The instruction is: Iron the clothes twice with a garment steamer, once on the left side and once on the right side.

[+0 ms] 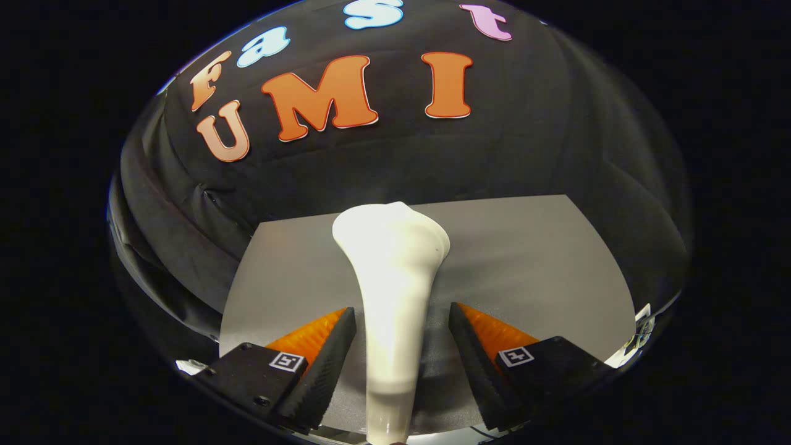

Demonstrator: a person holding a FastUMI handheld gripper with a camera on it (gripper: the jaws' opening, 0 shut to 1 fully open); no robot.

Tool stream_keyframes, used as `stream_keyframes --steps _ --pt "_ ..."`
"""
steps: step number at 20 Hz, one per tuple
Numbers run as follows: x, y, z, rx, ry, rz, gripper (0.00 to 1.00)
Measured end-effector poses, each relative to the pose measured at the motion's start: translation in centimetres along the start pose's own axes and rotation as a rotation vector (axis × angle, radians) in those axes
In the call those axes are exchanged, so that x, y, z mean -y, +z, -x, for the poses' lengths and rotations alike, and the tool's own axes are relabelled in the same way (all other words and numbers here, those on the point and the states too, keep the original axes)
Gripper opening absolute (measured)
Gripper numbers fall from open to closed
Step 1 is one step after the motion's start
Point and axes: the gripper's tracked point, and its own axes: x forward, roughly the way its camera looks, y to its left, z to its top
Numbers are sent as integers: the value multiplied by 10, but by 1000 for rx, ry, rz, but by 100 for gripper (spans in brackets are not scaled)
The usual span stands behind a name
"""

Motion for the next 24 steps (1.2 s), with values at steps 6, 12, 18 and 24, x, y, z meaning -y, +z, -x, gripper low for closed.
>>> stream_keyframes --steps 6,12,18,24 --pt "1 3 -7 -13 30 1 75" --pt "-10 5 -5 -9 63 -10 52" --pt "-8 16 6 68 33 -22 46" --pt "-3 33 54 192 -29 -87 45"
